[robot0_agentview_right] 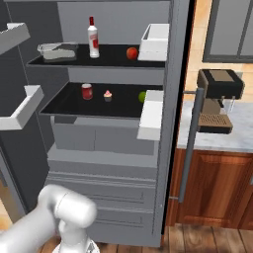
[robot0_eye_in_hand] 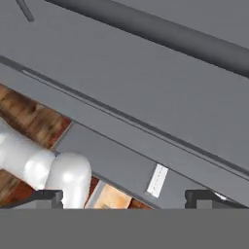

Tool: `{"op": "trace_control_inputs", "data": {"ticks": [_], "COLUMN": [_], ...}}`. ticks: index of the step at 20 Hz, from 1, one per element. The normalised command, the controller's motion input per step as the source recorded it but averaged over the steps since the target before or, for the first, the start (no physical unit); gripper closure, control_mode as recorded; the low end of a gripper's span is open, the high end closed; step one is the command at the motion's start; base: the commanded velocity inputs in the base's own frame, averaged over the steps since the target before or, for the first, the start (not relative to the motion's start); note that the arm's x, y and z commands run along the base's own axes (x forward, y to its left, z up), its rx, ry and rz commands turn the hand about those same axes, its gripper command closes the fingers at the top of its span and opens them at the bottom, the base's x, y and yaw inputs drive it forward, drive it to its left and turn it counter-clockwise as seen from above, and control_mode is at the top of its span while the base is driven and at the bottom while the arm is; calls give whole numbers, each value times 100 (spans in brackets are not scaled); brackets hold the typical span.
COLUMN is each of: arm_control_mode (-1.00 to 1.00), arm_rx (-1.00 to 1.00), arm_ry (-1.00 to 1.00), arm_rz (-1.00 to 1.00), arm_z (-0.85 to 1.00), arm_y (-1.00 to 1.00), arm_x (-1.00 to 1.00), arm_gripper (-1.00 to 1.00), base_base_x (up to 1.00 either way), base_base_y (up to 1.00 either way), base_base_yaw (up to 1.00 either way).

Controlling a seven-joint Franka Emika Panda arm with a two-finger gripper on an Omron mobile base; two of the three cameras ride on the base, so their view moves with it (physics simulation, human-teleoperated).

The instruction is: Place the tupperware on the top shelf of the fridge. Make space for the tupperware among the existing items by rearranging them on the shelves if needed. Close the fridge door when finished.

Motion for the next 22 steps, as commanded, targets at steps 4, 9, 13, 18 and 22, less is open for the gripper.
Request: {"op": "trace_control_inputs", "data": {"ticks": [4,9,13,18,22], "arm_control_mode": [-100,-100,-100,-100,-100], "arm_rx": [-2,0,-4,-13,-8], "arm_ry": [0,0,0,4,0], "arm_rz": [7,7,7,2,-1], "arm_z": [-30,-39,-47,-49,-19], "arm_y": [24,12,34,72,51], "arm_x": [97,81,86,95,78], "arm_gripper": [-100,-100,-100,-100,-100], "base_base_x": [0,0,0,0,0], "base_base_y": [0,0,0,0,0], "base_base_yaw": [0,0,0,0,0]}}
